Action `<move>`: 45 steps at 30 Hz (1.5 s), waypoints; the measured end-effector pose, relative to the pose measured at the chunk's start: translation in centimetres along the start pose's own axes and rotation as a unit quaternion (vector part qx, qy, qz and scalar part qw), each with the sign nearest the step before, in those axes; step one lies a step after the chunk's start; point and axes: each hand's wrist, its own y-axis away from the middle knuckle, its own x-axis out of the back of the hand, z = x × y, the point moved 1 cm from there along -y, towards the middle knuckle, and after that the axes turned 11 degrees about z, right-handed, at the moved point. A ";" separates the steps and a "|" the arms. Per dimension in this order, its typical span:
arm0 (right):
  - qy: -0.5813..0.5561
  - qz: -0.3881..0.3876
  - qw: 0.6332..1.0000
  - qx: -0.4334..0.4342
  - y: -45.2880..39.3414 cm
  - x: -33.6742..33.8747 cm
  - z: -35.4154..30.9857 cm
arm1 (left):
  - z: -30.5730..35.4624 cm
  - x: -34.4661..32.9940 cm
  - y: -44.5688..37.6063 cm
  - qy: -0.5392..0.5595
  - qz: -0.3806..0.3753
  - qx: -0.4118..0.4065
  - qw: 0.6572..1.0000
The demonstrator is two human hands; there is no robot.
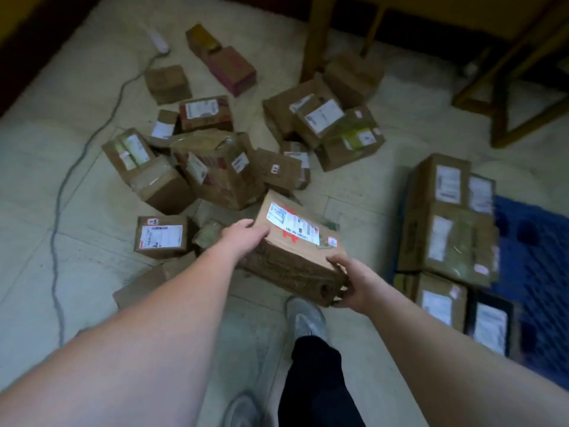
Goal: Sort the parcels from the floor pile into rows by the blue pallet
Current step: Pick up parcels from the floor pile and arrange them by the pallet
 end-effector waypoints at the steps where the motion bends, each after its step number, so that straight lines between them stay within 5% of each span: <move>1: -0.036 -0.006 0.999 0.003 1.6 2.0 0.9 | 0.9 0.0 2.5 -0.011 -0.010 -0.032 0.999; 9: -0.249 0.064 0.963 0.077 5.2 20.6 4.6 | 11.1 -11.0 16.5 0.022 -0.032 -0.165 0.986; 19: -0.235 0.089 0.964 0.093 2.7 50.3 5.6 | 19.9 -36.1 31.5 0.039 -0.123 -0.164 0.978; 25: -0.210 0.161 0.951 0.163 1.3 63.8 0.7 | 28.6 -45.3 34.4 -0.023 -0.163 -0.208 0.964; 28: -0.195 0.204 0.941 0.188 -1.1 67.2 -2.7 | 30.9 -47.6 32.3 -0.134 -0.128 -0.262 0.947; 33: -0.188 0.242 0.934 0.185 -7.5 69.5 -6.2 | 32.3 -51.6 27.7 -0.380 -0.084 -0.328 0.861; 38: -0.091 0.270 0.937 0.200 -16.5 69.4 -8.3 | 32.0 -57.7 22.3 -0.426 -0.066 -0.349 0.832; 45: 0.001 0.210 0.957 0.202 -30.4 68.6 -7.7 | 28.3 -66.2 14.7 -0.449 -0.040 -0.383 0.806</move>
